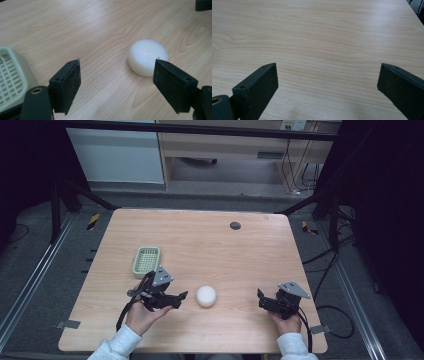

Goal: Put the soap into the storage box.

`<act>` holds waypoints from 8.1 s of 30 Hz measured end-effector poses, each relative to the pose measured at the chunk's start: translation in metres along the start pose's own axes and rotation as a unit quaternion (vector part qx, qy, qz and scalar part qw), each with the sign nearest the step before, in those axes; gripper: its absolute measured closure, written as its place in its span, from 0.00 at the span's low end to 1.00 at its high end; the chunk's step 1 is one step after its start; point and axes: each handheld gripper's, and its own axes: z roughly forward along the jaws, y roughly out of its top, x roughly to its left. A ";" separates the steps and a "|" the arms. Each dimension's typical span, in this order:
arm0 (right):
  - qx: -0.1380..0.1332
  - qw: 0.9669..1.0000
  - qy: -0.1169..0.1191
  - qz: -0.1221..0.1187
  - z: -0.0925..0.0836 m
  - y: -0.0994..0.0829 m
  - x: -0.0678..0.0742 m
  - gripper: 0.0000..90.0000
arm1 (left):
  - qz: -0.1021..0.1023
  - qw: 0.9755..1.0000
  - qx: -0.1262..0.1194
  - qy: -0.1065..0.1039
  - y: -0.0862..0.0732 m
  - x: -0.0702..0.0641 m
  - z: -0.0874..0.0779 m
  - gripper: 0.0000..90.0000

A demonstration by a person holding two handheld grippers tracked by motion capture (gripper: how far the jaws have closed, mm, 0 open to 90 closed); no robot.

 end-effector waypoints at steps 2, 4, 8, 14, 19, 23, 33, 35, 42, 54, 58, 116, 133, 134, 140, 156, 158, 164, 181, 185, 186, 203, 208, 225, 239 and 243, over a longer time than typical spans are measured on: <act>0.001 1.000 0.001 0.001 0.000 0.000 0.000 0.04 | 0.003 1.000 0.003 -0.004 0.003 -0.003 0.003 0.25; 0.001 1.000 0.001 0.000 0.000 0.000 0.000 0.04 | 0.009 1.000 0.006 -0.008 0.005 -0.006 0.007 0.24; 0.001 1.000 0.001 0.000 0.000 0.000 0.000 0.04 | 0.015 1.000 0.013 -0.012 0.009 -0.011 0.013 0.24; 0.001 1.000 0.003 0.001 0.001 0.000 0.001 0.04 | 0.021 0.999 0.023 -0.021 0.013 -0.017 0.022 0.24; 0.002 1.000 0.001 -0.002 0.001 0.000 0.001 0.04 | 0.027 0.999 0.034 -0.027 0.017 -0.021 0.028 0.23; 0.003 1.000 0.001 -0.004 0.001 0.000 0.001 0.04 | 0.029 0.998 0.038 -0.028 0.020 -0.022 0.032 0.23; 0.003 1.000 0.001 -0.005 0.001 0.000 0.001 0.04 | 0.041 0.997 0.057 -0.038 0.026 -0.029 0.047 0.21; 0.003 1.000 0.001 -0.006 0.002 0.000 0.001 0.04 | 0.044 0.996 0.060 -0.039 0.026 -0.030 0.050 0.21; 0.004 1.000 0.001 -0.005 0.002 0.000 0.001 0.04 | 0.048 0.995 0.076 -0.042 0.025 -0.033 0.060 0.19; 0.005 1.000 0.001 -0.007 0.002 0.000 0.001 0.04 | 0.054 0.993 0.094 -0.050 0.025 -0.039 0.078 0.18; 0.006 1.000 0.002 -0.007 0.002 0.000 0.001 0.04 | 0.053 0.992 0.103 -0.049 0.025 -0.040 0.083 0.18; 0.010 1.000 0.001 -0.006 0.002 0.000 0.000 0.04 | 0.077 0.983 0.159 -0.042 0.027 -0.045 0.109 0.25; 0.010 1.000 0.001 -0.004 0.002 0.000 0.000 0.04 | 0.070 0.988 0.131 -0.048 0.034 -0.041 0.080 0.25; 0.010 1.000 0.001 -0.004 0.002 0.000 0.000 0.04 | 0.076 0.987 0.135 -0.047 0.034 -0.039 0.078 0.25; 0.010 1.000 0.000 -0.005 0.002 0.000 0.000 0.04 | 0.070 0.989 0.127 -0.042 0.036 -0.034 0.067 0.25; 0.011 1.000 0.001 -0.005 0.002 0.000 0.000 0.04 | 0.050 0.994 0.095 -0.022 0.042 -0.014 0.033 0.25; 0.011 1.000 0.001 -0.007 0.002 0.000 0.000 0.04 | 0.046 0.995 0.091 -0.020 0.043 -0.010 0.029 0.25; 0.012 1.000 0.002 -0.006 0.002 0.000 0.001 0.04 | 0.039 0.996 0.081 -0.009 0.044 0.000 0.018 0.25; 0.010 1.000 0.002 -0.007 0.002 0.000 0.001 0.04 | 0.007 0.997 0.071 0.024 0.044 0.039 -0.003 0.25; 0.010 1.000 0.002 -0.007 0.002 0.000 0.001 0.04 | -0.001 0.997 0.071 0.030 0.043 0.047 -0.005 0.25; 0.011 1.000 0.002 -0.007 0.002 0.000 0.001 0.04 | -0.002 0.997 0.072 0.032 0.043 0.049 -0.005 0.25; 0.010 1.000 0.001 -0.008 0.002 0.000 0.001 0.04 | -0.025 0.995 0.075 0.058 0.041 0.077 -0.009 0.25; 0.010 1.000 0.001 -0.008 0.002 0.000 0.001 0.04 | -0.030 0.995 0.077 0.063 0.041 0.084 -0.008 0.25; 0.012 1.000 0.004 -0.006 0.002 0.000 0.001 0.04 | -0.054 0.992 0.080 0.083 0.039 0.109 -0.003 0.25; 0.012 1.000 0.003 -0.006 0.002 0.000 0.001 0.04 | -0.074 0.989 0.084 0.100 0.037 0.129 0.004 0.25; 0.012 1.000 0.004 -0.005 0.002 0.000 0.001 0.04 | -0.082 0.987 0.087 0.105 0.034 0.136 0.007 0.25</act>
